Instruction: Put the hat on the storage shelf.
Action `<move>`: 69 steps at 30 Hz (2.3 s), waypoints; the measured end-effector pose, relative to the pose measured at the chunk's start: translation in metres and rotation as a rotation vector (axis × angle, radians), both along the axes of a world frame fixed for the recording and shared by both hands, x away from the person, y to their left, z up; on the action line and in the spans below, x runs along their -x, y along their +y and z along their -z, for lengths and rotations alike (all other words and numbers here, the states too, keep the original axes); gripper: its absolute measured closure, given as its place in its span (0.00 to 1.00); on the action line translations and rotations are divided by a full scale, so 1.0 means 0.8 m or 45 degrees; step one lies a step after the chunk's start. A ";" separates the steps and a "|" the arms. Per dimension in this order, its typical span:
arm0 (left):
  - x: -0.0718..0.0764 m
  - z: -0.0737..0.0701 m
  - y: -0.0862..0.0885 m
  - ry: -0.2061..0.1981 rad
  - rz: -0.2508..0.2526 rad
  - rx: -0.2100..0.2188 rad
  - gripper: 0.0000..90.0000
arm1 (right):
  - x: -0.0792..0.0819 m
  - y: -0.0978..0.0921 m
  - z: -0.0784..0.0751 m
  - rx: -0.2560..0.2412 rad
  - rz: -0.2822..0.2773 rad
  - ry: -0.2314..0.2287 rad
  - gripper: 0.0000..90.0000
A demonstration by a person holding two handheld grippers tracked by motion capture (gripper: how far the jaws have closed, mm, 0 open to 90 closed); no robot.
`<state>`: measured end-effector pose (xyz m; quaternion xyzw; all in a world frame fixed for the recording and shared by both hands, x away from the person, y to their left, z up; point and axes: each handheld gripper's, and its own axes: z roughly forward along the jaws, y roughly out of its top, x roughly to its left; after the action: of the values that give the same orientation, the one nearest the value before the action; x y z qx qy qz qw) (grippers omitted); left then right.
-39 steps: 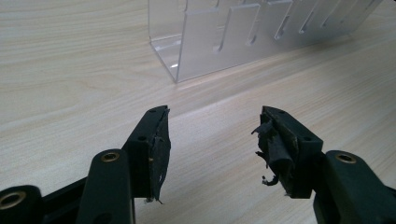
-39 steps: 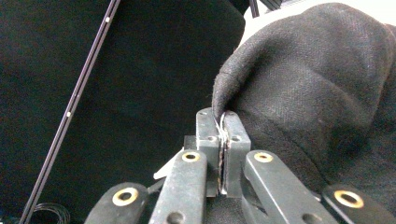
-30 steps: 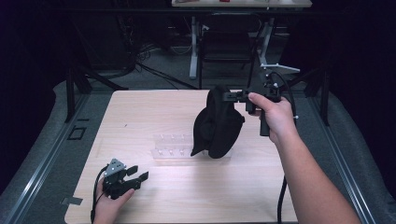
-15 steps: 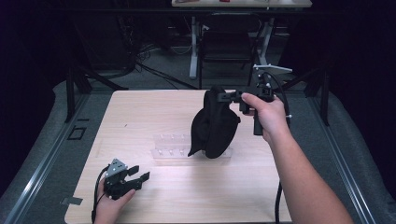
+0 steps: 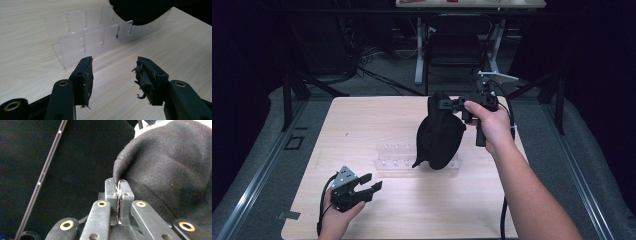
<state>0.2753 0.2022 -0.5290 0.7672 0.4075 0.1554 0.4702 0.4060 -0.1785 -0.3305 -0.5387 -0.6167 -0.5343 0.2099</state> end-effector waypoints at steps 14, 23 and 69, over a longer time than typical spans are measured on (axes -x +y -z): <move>-0.018 -0.035 -0.064 -0.081 0.136 -0.002 0.60 | 0.000 0.004 0.004 -0.030 0.004 0.003 0.98; -0.022 -0.055 -0.111 -0.137 0.225 -0.049 0.66 | 0.000 0.003 0.004 -0.031 -0.002 -0.002 0.98; -0.032 -0.039 -0.129 -0.195 0.156 -0.198 0.93 | 0.011 0.022 -0.004 -0.068 -0.073 -0.043 0.87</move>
<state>0.3010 0.0993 -0.4980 0.8107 0.3096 0.2155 0.4477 0.3969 -0.1610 -0.3272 -0.5059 -0.6207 -0.5536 0.2289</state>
